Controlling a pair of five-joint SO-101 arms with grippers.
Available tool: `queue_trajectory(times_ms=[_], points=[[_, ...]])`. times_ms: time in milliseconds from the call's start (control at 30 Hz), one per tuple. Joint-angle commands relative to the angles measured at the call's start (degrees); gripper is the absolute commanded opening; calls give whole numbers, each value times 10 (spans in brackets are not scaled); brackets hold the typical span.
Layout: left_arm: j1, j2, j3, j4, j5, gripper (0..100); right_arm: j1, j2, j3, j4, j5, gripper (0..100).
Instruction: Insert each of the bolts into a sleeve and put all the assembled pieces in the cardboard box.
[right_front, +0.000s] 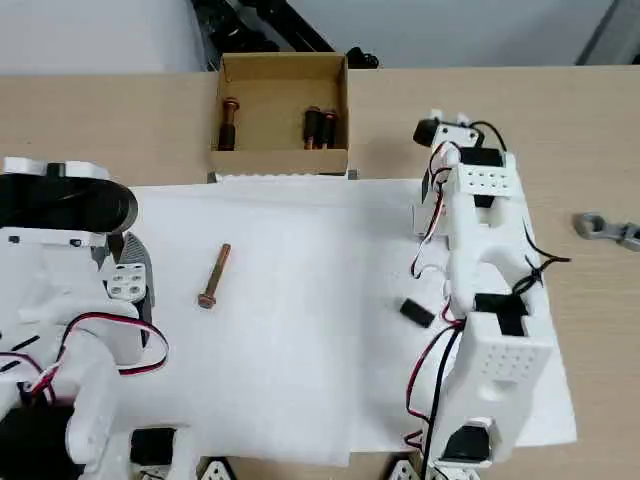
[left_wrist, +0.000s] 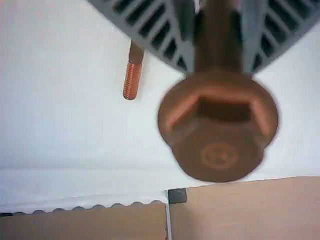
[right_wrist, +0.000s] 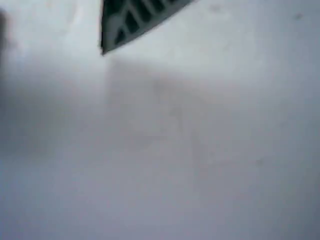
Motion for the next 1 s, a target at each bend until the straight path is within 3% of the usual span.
queue_trajectory(times_ms=[0,267,533,967], points=[[1,-5,-4,1,-4,6,13,15,-15,-28,8,307],[1,-3,-4,1,-4,6,12,40,-15,-29,9,296],[1,-3,-4,1,-4,6,12,40,-15,-29,38,2],[1,-6,-4,1,-3,6,11,3,-16,9,33,25]])
